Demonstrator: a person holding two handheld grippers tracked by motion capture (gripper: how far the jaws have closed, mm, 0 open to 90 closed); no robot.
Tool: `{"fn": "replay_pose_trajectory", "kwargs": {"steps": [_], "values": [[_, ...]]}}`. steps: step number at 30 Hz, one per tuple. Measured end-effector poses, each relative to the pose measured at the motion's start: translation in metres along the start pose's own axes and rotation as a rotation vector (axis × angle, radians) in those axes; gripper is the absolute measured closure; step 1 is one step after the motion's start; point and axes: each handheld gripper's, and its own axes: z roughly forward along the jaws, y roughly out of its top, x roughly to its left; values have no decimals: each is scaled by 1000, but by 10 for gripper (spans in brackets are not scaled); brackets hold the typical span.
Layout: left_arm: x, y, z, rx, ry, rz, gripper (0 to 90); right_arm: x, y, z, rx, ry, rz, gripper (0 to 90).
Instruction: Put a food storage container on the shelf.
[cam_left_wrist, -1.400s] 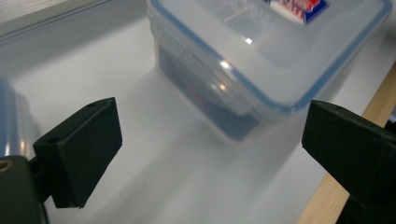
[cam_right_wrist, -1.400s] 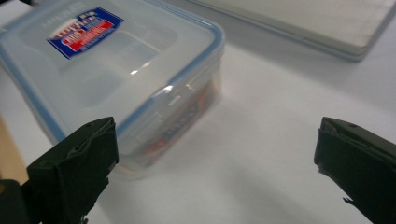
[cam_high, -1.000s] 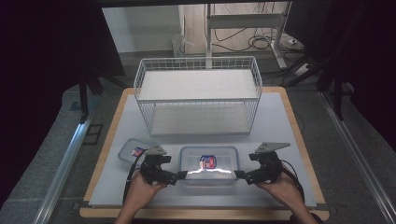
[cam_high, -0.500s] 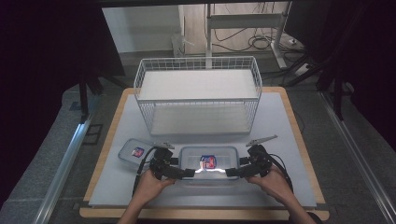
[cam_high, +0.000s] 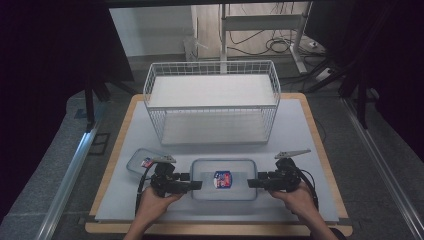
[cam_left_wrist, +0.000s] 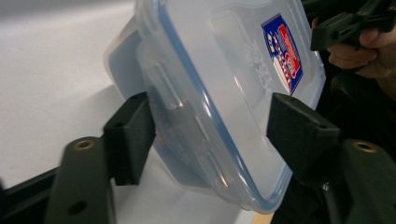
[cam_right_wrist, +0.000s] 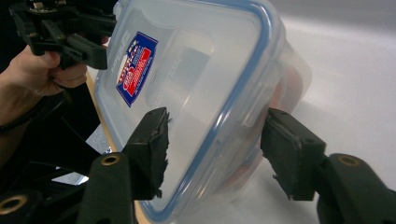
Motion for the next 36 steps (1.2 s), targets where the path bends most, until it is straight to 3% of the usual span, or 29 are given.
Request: {"fn": "replay_pose_trajectory", "kwargs": {"steps": [6,20,26,34,36], "values": [[-2,-9,-8,-41,-26,-10,458,6,-5,-7,-13,3,-22,501],[-1,-15,-11,-64,-49,-34,493,5,-11,-6,18,34,7,492],[-4,-15,-11,-71,-36,-39,495,-1,-13,-9,-1,85,116,551],[-3,-13,-11,-85,-30,-56,498,1,-15,-9,-22,82,143,565],[-4,-11,-11,-86,-22,-49,499,3,-14,-10,-28,69,120,566]]}}
